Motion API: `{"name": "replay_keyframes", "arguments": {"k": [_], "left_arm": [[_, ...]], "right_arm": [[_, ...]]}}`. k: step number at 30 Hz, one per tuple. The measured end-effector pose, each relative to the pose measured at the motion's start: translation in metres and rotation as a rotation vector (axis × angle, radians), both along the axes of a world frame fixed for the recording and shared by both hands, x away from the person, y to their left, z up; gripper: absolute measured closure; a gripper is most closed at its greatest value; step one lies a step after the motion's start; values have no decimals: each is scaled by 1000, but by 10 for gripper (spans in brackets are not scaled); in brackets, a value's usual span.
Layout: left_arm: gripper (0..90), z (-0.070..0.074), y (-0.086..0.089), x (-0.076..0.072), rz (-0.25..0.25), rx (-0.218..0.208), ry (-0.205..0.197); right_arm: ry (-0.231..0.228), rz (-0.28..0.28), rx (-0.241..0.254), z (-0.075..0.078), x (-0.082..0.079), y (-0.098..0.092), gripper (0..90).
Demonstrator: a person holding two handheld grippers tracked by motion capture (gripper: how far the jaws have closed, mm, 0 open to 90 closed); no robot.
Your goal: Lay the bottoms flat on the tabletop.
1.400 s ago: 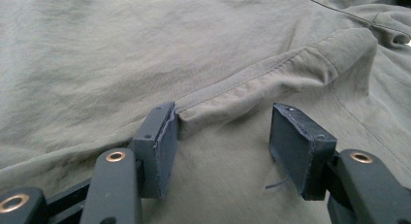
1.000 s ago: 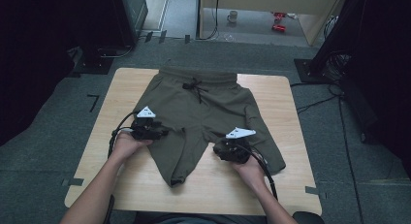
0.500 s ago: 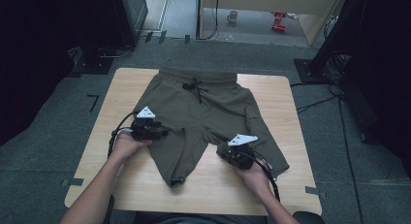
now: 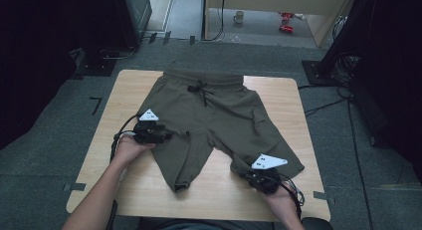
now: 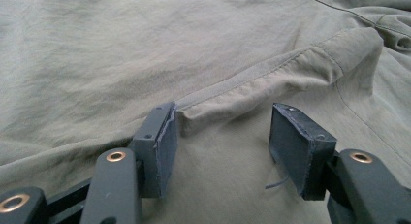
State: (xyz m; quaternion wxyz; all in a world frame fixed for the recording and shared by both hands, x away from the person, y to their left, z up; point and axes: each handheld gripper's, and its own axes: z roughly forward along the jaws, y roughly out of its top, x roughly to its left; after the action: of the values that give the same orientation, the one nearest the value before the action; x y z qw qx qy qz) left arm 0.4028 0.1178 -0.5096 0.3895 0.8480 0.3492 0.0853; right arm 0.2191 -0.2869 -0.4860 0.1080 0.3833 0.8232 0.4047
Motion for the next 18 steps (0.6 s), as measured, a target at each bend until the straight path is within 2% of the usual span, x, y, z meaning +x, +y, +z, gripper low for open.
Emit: {"name": "replay_keyframes", "arguments": {"k": [3,8,11,14,18], "left_arm": [[433,0,0,0,-1,2,-1],[433,0,1,0,6,2,-4],[434,1,3,1,14,1,-4],[435,1,2,1,15,-2,-8],[436,4,1,0,12,-15,-23]], "right_arm": [[-15,-3,21,5,-10,-9,875],[-28,3,30,9,-20,-12,875],[-7,32,45,9,-23,-8,875],[-13,72,31,5,-25,1,869],[10,108,60,3,-22,9,847]]}}
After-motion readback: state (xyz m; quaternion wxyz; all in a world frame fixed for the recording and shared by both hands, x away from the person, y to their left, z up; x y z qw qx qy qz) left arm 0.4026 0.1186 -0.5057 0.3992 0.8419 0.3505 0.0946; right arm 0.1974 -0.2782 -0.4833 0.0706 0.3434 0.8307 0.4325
